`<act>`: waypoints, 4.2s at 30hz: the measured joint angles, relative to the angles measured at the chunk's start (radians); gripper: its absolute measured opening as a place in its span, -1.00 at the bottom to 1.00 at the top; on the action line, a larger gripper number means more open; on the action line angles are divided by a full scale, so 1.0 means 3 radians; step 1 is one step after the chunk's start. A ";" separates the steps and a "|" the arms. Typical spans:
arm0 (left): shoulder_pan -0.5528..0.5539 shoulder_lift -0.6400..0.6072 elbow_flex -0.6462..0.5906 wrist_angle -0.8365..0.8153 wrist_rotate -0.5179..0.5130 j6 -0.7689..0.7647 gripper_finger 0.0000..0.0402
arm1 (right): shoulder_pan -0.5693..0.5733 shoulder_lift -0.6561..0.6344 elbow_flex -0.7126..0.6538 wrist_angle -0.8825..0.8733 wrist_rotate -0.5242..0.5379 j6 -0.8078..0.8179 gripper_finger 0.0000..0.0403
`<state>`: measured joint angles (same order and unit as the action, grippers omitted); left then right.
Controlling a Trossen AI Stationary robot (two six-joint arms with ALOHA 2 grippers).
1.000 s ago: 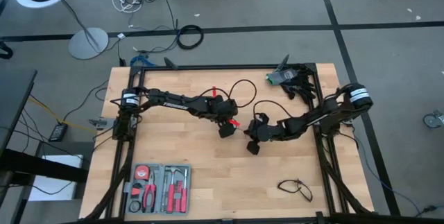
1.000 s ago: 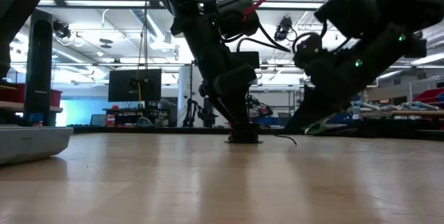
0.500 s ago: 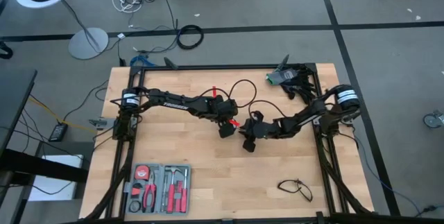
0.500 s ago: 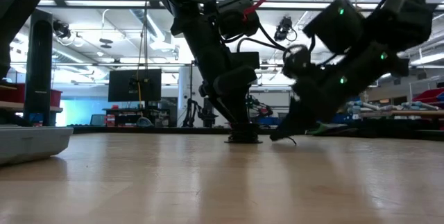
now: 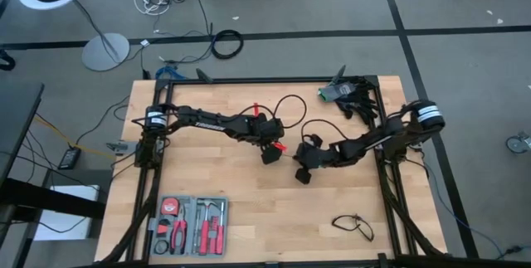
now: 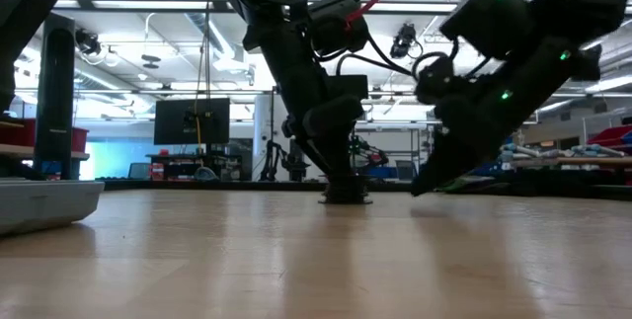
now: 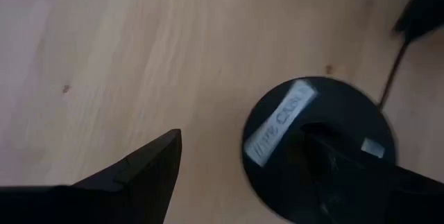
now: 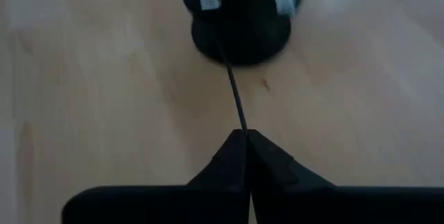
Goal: Coil cords
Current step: Uncoil the black wire from the spool
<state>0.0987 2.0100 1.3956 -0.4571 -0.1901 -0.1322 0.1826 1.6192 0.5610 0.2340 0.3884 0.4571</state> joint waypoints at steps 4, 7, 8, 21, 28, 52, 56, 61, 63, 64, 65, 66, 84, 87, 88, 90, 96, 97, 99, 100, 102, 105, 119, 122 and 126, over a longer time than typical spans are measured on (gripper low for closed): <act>0.0041 -0.0002 0.0000 -0.0011 -0.0012 -0.0001 0.53 | 0.0169 -0.0409 -0.0003 -0.0708 0.0004 0.0312 -0.98; 0.0057 -0.0006 0.0000 -0.0079 -0.0010 -0.0011 0.53 | 0.0329 -0.0737 -0.0003 -0.1221 0.0008 0.0561 -0.99; 0.0061 -0.0009 0.0000 -0.0114 -0.0010 -0.0011 0.53 | 0.0385 -0.0847 -0.0002 -0.1411 0.0012 0.0666 -0.99; 0.0084 -0.0032 -0.0003 -0.0355 -0.0016 -0.0032 0.53 | 0.1318 -0.1408 0.1064 -0.6015 -0.0203 0.3379 -0.99; 0.0079 -0.0079 -0.0009 -0.0337 -0.0020 -0.0060 0.53 | 0.1310 -0.1352 0.0992 -0.4435 0.1177 0.2283 -0.73; 0.0077 -0.0090 -0.0004 -0.0293 0.0009 -0.0074 0.53 | -0.0188 0.0746 0.0647 0.0282 -0.0341 -0.0471 -0.20; 0.0079 -0.0091 -0.0004 -0.0300 0.0009 -0.0053 0.53 | -0.0170 0.0641 0.0669 0.0054 -0.0433 -0.0482 -0.81; 0.0080 -0.0095 -0.0003 -0.0380 -0.0106 -0.0033 0.53 | -0.0123 0.0252 0.0668 -0.0831 -0.0537 -0.0294 -0.97; 0.0080 -0.0096 -0.0003 -0.0433 -0.0182 -0.0033 0.53 | -0.0064 0.0068 0.0668 -0.1380 -0.0523 -0.0126 -0.98; 0.0081 -0.0097 -0.0001 -0.0454 -0.0202 -0.0032 0.53 | -0.0017 -0.0037 0.0668 -0.1669 -0.0533 -0.0018 -0.98; 0.0081 -0.0097 -0.0001 -0.0484 -0.0212 -0.0031 0.53 | 0.0031 -0.0143 0.0668 -0.1935 -0.0554 0.0098 -0.98; 0.0082 -0.0097 -0.0002 -0.0508 -0.0209 -0.0025 0.53 | 0.0084 -0.0257 0.0668 -0.2224 -0.0606 0.0226 -0.98; 0.0084 -0.0109 0.0004 -0.0522 -0.0216 -0.0047 0.53 | 0.0978 -0.1548 0.0910 -0.4457 0.0068 0.2003 -0.69; 0.0084 -0.0109 0.0004 -0.0513 -0.0199 -0.0050 0.53 | 0.0952 -0.1514 0.0910 -0.3922 0.0504 0.1571 -0.50; 0.0084 -0.0112 0.0003 -0.0512 -0.0179 -0.0050 0.53 | 0.0924 -0.1481 0.0910 -0.3770 0.0633 0.1424 -0.44; 0.0083 -0.0115 0.0001 -0.0483 -0.0152 -0.0048 0.53 | 0.0834 -0.1378 0.0910 -0.3405 0.0828 0.1098 -0.31; 0.0080 -0.0186 -0.0008 -0.0497 -0.0111 -0.0067 0.53 | 0.0389 -0.0779 0.0910 -0.2090 0.0868 0.0171 -0.04; 0.0080 -0.0206 -0.0007 -0.0481 -0.0110 -0.0077 0.53 | 0.0318 -0.0644 0.0910 -0.1796 0.0835 0.0037 -0.01; 0.0080 -0.0240 -0.0008 -0.0507 -0.0107 -0.0086 0.53 | 0.0182 -0.0366 0.0910 -0.1262 0.0685 -0.0233 0.03; 0.0080 -0.0246 -0.0008 -0.0492 -0.0109 -0.0086 0.53 | 0.0117 -0.0212 0.0910 -0.0992 0.0570 -0.0329 0.05; 0.0080 -0.0252 -0.0007 -0.0512 -0.0108 -0.0092 0.53 | -0.0004 0.0079 0.0910 -0.0560 0.0246 -0.0413 0.05; 0.0078 -0.0258 -0.0008 -0.0581 -0.0108 -0.0105 0.53 | -0.0135 0.0478 0.0910 -0.0197 -0.0184 -0.0322 0.04; 0.0077 -0.0274 -0.0155 -0.0507 -0.0109 -0.0177 0.53 | -0.0157 0.0743 0.0904 0.0183 -0.0478 -0.0130 -0.13; 0.0076 -0.0274 -0.0158 -0.0453 -0.0111 -0.0175 0.53 | -0.0159 0.0694 0.0914 0.0290 -0.0492 -0.0256 -0.15; 0.0076 -0.0271 -0.0160 -0.0416 -0.0111 -0.0175 0.53 | -0.0163 0.0797 0.0910 0.0283 -0.0462 -0.0290 -0.19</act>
<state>0.1215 1.9286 1.3476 -0.5819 -0.2234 -0.1848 0.1338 1.8582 0.8339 0.3191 0.2499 0.3701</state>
